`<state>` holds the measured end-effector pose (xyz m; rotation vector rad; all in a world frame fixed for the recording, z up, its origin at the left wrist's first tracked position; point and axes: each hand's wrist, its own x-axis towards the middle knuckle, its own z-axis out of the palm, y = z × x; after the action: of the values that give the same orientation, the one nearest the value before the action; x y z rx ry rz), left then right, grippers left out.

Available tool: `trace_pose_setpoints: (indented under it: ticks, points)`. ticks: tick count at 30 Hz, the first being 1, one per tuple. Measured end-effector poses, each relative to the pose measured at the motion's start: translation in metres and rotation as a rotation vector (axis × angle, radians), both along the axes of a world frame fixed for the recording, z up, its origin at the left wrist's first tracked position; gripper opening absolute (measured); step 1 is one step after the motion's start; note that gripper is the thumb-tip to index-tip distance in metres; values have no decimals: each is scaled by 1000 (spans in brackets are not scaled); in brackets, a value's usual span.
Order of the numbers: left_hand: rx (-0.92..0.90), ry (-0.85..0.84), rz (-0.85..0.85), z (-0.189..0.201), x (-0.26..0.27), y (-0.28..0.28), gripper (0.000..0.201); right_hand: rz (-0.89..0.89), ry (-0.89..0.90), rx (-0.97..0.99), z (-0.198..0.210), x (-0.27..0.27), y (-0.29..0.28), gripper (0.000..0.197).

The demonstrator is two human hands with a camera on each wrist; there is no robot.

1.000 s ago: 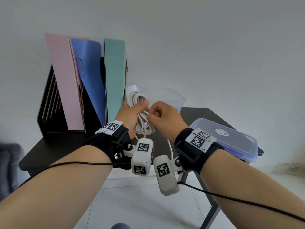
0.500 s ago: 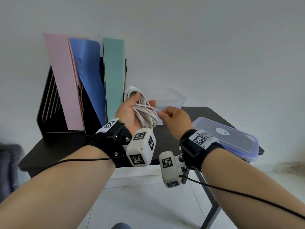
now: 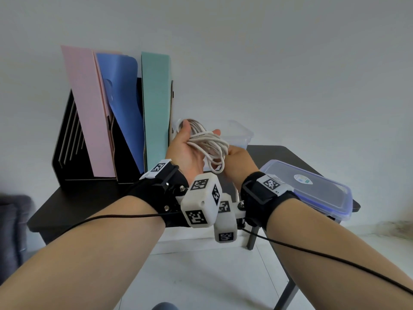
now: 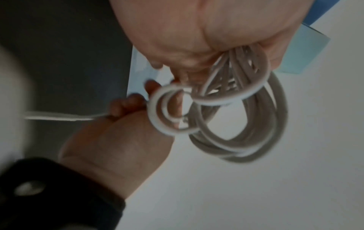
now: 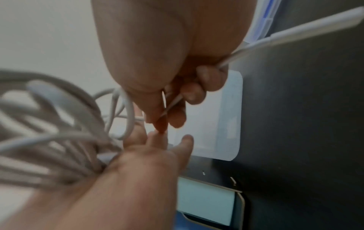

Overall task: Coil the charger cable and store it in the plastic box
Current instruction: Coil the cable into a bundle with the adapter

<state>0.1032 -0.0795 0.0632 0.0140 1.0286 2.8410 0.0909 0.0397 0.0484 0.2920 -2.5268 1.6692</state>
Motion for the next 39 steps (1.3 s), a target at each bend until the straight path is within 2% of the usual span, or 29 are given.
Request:
trace_pose_setpoints:
  ticks: [2, 4, 7, 9, 10, 12, 15, 16, 19, 21, 25, 27, 29, 31, 34, 36, 39]
  points:
    - [-26, -42, 7, 0, -3, 0, 69, 70, -73, 115, 0, 6, -3, 36]
    - [-37, -73, 52, -2, -7, 1, 71, 108, -113, 134, -3, 8, -7, 31]
    - [-91, -70, 205, -7, -13, 3, 57, 152, -75, 153, -2, 10, -13, 5]
    - [-189, -81, 324, -8, -17, 0, 54, 191, -49, 164, 1, 12, -16, 22]
    - [-243, -85, 380, -8, -19, -2, 54, 203, -34, 175, 0, 13, -17, 25]
    - [-354, -82, 464, -7, -20, -7, 68, 220, -22, 174, -1, 15, -19, 22]
    - [-481, -103, 549, -11, -26, -16, 111, 244, -44, 183, -5, 18, -20, 22]
    - [-528, -100, 590, -10, -26, -19, 110, 262, -34, 223, -5, 20, -20, 22]
    - [-630, -87, 688, -10, -23, -24, 80, 346, 60, 433, 0, 25, -24, 15]
    - [-695, -68, 693, -13, -19, -24, 78, 348, 123, 537, 7, 28, -26, 12]
    - [-811, 42, 604, -17, -15, -28, 81, 344, 211, 678, 21, 28, -26, 20]
    - [-819, 78, 589, -18, -19, -31, 85, 342, 240, 668, 24, 28, -25, 21]
    - [-765, 114, 567, -20, -23, -31, 93, 298, 281, 566, 27, 26, -24, 23]
    - [-720, 162, 517, -27, -25, -31, 90, 221, 341, 484, 33, 24, -21, 21]
    - [-529, 151, 389, -33, -22, -27, 84, 125, 437, 554, 42, 21, -19, 21]
    - [-414, 149, 313, -31, -21, -26, 73, 56, 490, 604, 44, 20, -18, 22]
    - [-491, 130, 350, -26, -21, -27, 56, -35, 513, 562, 44, 16, -10, 21]
